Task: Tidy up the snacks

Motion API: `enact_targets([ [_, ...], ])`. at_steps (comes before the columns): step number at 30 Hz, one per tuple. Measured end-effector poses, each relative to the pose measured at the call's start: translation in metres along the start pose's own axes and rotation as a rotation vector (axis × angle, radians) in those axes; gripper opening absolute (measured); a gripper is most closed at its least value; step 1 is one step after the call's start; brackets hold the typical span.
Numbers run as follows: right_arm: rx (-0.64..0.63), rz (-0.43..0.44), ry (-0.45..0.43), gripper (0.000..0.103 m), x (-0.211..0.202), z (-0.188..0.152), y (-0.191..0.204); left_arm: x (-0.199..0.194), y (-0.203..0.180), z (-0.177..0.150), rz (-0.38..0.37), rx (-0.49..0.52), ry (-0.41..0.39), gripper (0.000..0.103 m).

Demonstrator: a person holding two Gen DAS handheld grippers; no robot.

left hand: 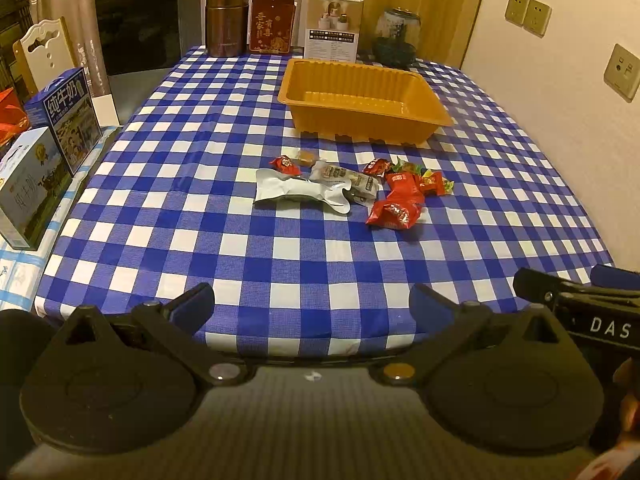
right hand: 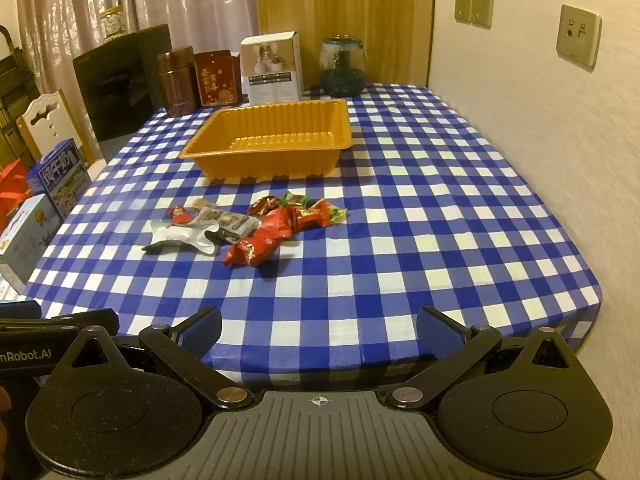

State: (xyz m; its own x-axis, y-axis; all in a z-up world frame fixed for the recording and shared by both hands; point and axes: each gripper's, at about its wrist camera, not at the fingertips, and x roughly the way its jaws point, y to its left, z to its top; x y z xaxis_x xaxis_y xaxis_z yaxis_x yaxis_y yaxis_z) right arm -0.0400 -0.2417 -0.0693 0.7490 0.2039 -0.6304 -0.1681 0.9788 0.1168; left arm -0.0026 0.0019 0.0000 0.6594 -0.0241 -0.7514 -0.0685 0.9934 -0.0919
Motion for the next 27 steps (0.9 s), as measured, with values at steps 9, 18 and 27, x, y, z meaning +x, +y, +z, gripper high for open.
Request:
enact_targets([
  [9,0.000,-0.001,-0.002,0.103,0.0000,-0.0001,-0.0006,-0.0002,0.0011,-0.0001,-0.003,-0.001,0.000,0.103],
  [18,-0.002,-0.003,-0.002,0.103,-0.0001,-0.0002,-0.0007,-0.0002,-0.0005,0.0000,-0.001,0.001,0.001,0.103],
  [27,-0.002,-0.003,-0.003,0.103,-0.0001,0.0000,-0.0007,0.0002,-0.0010,-0.0004,0.001,0.004,0.001,0.103],
])
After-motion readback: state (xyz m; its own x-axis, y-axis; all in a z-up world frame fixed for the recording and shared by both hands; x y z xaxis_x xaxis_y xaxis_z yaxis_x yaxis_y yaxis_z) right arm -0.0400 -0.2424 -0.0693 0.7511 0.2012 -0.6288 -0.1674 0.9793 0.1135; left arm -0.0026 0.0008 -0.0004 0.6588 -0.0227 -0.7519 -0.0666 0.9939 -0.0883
